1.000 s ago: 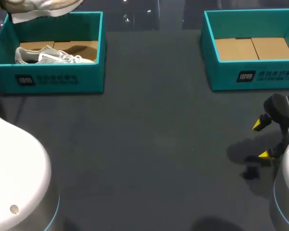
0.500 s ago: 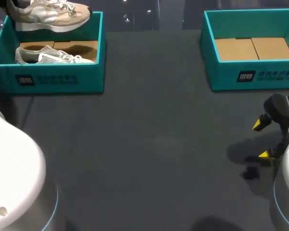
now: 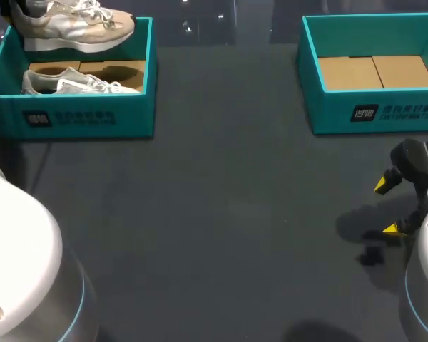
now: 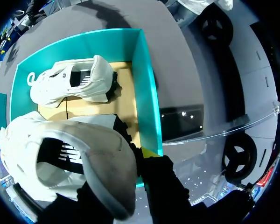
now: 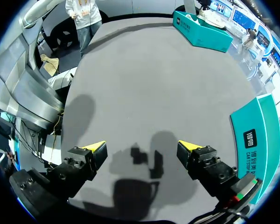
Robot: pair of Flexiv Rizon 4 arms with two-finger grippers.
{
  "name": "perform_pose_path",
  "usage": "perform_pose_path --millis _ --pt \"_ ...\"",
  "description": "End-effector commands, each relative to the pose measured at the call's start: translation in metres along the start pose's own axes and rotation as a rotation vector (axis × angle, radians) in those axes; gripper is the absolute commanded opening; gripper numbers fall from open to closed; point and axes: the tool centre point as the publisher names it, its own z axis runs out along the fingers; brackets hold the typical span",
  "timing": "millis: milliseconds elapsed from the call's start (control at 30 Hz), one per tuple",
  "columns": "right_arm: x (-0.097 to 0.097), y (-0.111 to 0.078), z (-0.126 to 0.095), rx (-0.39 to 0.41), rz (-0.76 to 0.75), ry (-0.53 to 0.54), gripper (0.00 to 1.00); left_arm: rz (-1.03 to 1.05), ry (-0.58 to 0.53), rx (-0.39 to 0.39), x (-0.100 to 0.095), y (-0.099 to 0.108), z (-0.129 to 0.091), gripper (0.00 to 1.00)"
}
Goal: Take the shoe out of the shoebox, open the shoe tongue, remove and reinsert the insole, then place the shoe into the shoebox
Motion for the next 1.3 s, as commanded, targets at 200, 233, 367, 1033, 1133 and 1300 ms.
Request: perform_pose_path --millis 200,233,367,1033,1133,1300 --pt "0.002 0.000 0.000 0.004 0.001 -0.003 1.00 -0.001 0.031 0.003 -0.009 0.001 0.025 0.00" --pt "0.002 0.000 0.000 0.004 0.001 -0.003 1.00 -0.001 0.030 0.008 -0.010 0.001 0.028 0.00" --pt "0.002 0.000 0.000 0.004 0.001 -0.003 1.00 -0.013 0.038 0.017 -0.014 0.005 0.038 0.00" --pt "0.002 0.000 0.000 0.004 0.001 -0.003 1.00 -0.029 0.061 0.029 -0.019 0.022 0.066 0.00" --pt "0.002 0.000 0.000 0.004 0.001 -0.003 1.00 -0.033 0.061 0.030 -0.019 0.026 0.070 0.00" --pt "0.002 0.000 0.000 0.004 0.001 -0.003 1.00 -0.031 0.064 0.029 -0.021 0.029 0.076 0.00"
